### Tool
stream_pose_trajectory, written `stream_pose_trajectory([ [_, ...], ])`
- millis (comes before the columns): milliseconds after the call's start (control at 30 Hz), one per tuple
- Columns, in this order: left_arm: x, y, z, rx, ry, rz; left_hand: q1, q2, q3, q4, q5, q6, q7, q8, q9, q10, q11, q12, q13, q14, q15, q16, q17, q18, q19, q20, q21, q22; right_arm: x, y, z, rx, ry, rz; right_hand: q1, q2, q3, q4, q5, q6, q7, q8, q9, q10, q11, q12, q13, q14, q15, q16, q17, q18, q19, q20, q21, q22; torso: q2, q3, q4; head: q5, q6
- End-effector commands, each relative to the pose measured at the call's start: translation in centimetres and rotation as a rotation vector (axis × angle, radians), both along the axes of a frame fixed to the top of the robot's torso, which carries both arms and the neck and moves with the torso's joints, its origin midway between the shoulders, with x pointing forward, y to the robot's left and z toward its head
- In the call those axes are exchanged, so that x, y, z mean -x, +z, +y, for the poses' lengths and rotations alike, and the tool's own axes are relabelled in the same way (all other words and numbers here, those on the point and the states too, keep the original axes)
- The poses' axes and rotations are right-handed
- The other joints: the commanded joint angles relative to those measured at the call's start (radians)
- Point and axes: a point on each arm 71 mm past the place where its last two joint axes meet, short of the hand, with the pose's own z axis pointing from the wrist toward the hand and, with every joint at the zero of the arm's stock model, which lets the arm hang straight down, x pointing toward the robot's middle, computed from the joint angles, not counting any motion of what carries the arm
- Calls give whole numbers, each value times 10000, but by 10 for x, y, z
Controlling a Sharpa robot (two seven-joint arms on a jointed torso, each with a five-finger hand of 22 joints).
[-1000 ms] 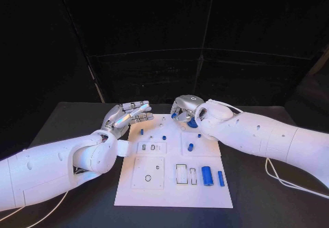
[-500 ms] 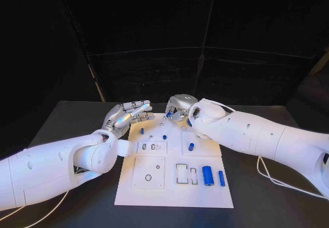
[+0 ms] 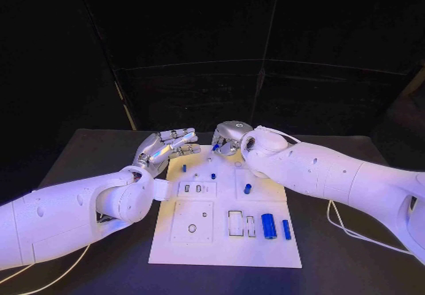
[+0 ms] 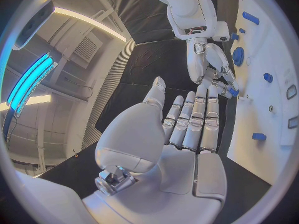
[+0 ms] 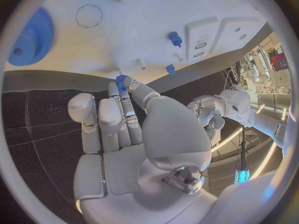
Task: Assemble the parts on the task board
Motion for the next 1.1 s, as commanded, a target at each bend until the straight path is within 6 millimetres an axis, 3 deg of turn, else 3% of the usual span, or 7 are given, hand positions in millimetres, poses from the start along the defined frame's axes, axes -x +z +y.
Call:
stream_pose_trajectory([
  [33,0,3,-2,50,-110,-173,-42,53,20,-51,-32,-31,520,-40,-6,-55,32,-37,-7,-6,47,-62,-8,106,52,34,-40,-9,-1,1,2,34,94,62,-56,-68,4,62,54,24,-21,-7,16,-6,16,-62,-15,99,1,49,1,-82,52,-18,50,2,-1,-6,-2,2,-1],
  [967,-1,4,-4,59,-174,-165,-34,58,27,-68,-33,-34,518,-38,-5,-55,32,-41,-6,-11,49,-71,-11,106,52,36,-53,-19,-7,-4,12,352,81,444,-88,-115,23,120,57,-20,-12,-33,7,-59,29,-92,-24,88,11,58,-17,-85,51,-9,63,17,5,-2,-12,83,-96],
  [1033,-1,4,-4,61,-183,-161,-34,58,28,-70,-34,-36,518,-38,-5,-55,32,-42,-6,-12,49,-73,-11,106,52,36,-55,-20,-7,-5,11,363,44,448,-109,-159,36,154,49,-91,10,-71,-6,-137,52,-134,-37,63,29,21,-91,-76,8,0,40,-37,6,-3,-17,83,-97],
  [1100,-1,4,-4,61,-191,-155,-34,58,28,-70,-34,-36,518,-38,-5,-55,32,-42,-6,-12,49,-73,-11,106,52,36,-55,-20,-8,-5,11,361,6,435,-199,-317,67,249,4,-535,193,-204,-63,-586,211,-364,-101,-56,157,-184,-429,-36,-204,76,-106,-322,2,-5,-21,82,-96],
])
